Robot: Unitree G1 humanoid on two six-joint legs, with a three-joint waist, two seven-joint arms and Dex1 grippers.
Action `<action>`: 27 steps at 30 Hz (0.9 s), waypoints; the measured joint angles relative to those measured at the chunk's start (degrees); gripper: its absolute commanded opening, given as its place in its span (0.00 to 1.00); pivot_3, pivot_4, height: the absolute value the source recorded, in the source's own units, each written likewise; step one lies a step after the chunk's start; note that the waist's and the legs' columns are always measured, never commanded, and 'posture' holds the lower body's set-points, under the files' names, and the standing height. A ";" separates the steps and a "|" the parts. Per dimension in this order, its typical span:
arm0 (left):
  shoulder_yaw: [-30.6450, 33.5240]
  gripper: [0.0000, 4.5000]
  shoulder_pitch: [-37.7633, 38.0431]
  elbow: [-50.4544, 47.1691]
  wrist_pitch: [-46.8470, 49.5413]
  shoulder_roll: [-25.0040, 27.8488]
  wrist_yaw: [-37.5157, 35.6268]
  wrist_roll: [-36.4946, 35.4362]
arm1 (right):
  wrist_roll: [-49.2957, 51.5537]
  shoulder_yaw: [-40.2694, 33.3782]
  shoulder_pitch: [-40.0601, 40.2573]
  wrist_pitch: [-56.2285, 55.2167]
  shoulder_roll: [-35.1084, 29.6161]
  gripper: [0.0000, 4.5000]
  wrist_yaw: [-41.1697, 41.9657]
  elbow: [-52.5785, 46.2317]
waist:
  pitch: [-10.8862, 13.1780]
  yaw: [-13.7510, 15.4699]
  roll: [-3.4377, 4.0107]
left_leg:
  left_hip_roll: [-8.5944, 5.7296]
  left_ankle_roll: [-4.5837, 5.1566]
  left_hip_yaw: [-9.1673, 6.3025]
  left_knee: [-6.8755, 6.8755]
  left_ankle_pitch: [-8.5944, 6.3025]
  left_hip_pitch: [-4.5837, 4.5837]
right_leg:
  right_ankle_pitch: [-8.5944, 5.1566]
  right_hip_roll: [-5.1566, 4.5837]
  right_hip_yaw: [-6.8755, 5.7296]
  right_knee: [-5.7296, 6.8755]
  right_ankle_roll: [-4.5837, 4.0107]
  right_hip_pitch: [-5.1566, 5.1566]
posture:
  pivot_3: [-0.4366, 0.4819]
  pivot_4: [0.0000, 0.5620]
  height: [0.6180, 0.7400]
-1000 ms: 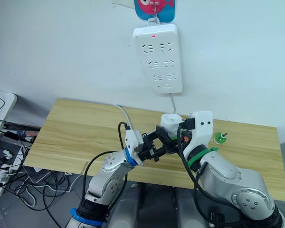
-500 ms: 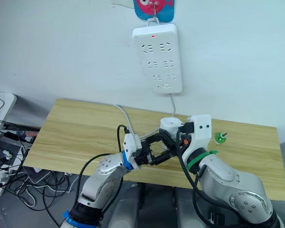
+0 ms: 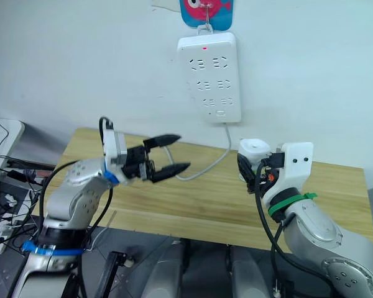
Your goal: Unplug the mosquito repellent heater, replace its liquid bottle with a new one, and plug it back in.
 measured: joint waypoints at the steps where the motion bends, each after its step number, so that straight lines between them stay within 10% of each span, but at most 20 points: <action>1: -0.15 1.00 -1.76 2.16 -0.44 -1.19 -0.35 0.29 | -0.60 0.16 -0.20 0.02 0.47 0.68 -0.20 -0.10 | -0.03 -0.03 -0.02 | 0.01 -0.01 -0.01 0.00 0.01 0.00 | 0.02 0.00 -0.02 0.03 -0.04 0.00 | 0.61 0.54 1.00; 27: 2.87 0.96 -32.72 51.12 -23.62 -11.92 -14.99 9.83 | -2.32 2.89 -7.36 3.33 2.23 0.68 -2.67 -3.57 | -0.98 -1.65 -0.31 | -0.13 0.06 -0.13 0.15 0.17 0.00 | 0.19 0.02 -0.19 0.68 -0.36 -0.10 | 0.51 0.47 1.00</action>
